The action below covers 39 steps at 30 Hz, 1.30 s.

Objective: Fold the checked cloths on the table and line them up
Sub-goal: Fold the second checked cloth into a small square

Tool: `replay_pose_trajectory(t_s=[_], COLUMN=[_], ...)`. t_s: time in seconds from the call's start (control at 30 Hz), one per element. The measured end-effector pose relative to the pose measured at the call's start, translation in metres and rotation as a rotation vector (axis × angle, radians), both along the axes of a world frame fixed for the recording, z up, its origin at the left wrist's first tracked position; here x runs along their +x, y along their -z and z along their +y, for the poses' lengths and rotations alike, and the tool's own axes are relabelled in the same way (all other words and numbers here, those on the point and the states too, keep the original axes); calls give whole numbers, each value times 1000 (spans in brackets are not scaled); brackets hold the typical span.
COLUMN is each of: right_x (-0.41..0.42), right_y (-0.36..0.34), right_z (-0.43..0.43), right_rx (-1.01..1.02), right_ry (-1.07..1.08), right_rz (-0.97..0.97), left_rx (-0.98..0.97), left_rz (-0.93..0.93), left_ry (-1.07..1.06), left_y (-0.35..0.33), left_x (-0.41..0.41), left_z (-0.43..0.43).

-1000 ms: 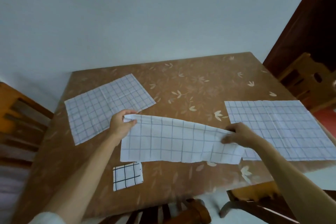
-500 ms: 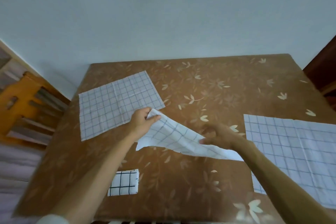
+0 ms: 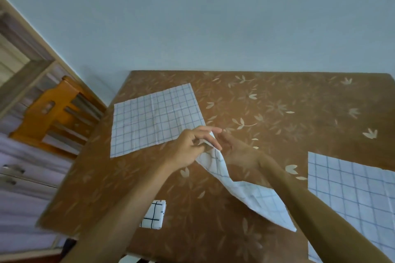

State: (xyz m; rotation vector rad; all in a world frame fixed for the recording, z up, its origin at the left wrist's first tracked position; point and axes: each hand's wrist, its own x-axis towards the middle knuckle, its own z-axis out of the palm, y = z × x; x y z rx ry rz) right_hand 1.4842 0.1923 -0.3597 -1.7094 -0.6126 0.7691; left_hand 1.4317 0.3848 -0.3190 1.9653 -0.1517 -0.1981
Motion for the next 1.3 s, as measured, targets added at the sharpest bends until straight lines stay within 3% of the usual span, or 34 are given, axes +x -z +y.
replay_pose_trajectory(t_s=[0.13,0.27,0.43,0.83,0.93,1.07,1.3], right_x=[4,9,18,49,57,61,64], right_y=[2,0,-2,1,-4,-21,-66], right_z=[23,33,29,-12,-30,-37,-33], right_rx=[17,53,-2,-173,-194,-192,-215], right_ry=[15,165,275,512,507,394,311], right_rz=[73,16,-51,-352,-391,-536,-789], left_rx=[-180,-67,119,91,164,515,718], left_rz=[16,-64,92,-122,-141,-156,-418], left_ry=[-40,-190,-113,-547,-440,-103,-157], left_y=[-7,5,11,4,1,-9,-27], left_x=[-7,-2,-6,0,-1,3,18], left_z=[-1,15,25,32,46,49,39])
